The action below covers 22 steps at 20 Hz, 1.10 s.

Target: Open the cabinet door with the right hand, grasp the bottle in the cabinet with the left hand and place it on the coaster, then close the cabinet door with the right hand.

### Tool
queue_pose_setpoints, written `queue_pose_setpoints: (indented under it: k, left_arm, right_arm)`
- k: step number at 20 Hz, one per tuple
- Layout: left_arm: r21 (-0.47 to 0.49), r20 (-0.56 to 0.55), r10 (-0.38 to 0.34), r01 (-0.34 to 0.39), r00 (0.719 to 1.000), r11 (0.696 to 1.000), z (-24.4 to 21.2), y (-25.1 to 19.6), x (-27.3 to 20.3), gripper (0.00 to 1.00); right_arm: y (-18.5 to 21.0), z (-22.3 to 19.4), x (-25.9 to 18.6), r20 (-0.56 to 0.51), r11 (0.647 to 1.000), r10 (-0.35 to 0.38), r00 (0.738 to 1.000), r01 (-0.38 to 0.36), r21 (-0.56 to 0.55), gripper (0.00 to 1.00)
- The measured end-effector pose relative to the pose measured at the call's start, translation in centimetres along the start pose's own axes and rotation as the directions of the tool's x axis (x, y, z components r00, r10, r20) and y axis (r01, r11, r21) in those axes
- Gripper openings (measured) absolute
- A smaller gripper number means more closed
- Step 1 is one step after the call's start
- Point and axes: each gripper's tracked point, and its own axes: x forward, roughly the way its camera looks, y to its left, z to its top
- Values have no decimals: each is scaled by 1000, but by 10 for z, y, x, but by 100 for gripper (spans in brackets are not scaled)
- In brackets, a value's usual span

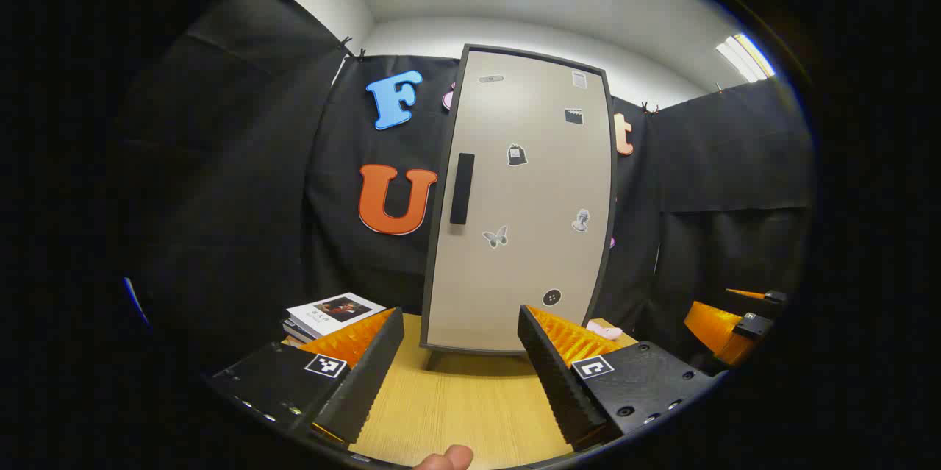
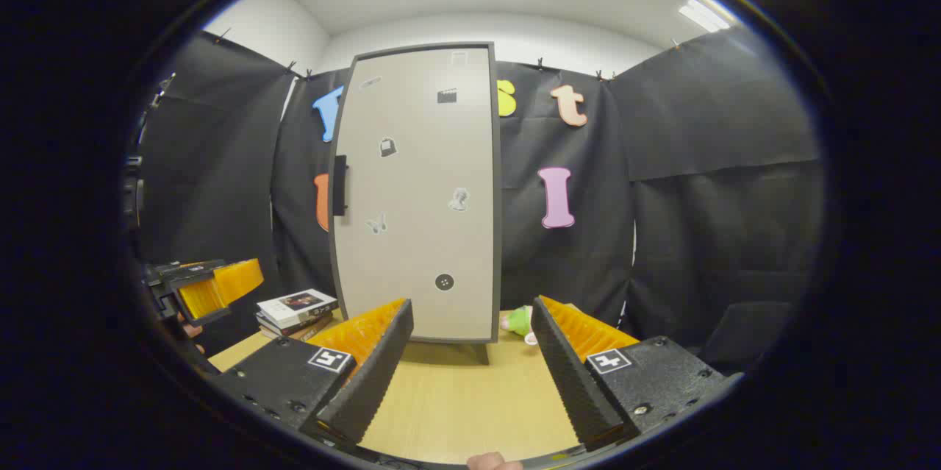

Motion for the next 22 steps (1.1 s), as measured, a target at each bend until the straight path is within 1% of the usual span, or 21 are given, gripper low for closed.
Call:
queue_pose_setpoints:
  k: [5,9,14,22]
  left_arm:
    - [-10,0,-2,2,1000,1000,-3,1,6,95]
    - [10,14,1,-1,1000,1000,-3,3,7,95]
    - [3,14,-14,14,1000,1000,-1,0,10,95]
    - [22,35,-17,16,999,1000,5,4,7,95]
  right_arm:
    - [6,-2,6,-7,1000,7,1000,-7,1,100]
    - [5,-4,8,-11,1000,2,1000,-2,11,100]
    - [3,-1,12,-2,1000,-13,1000,13,18,100]
    - [13,0,15,0,1000,-2,1000,2,11,100]
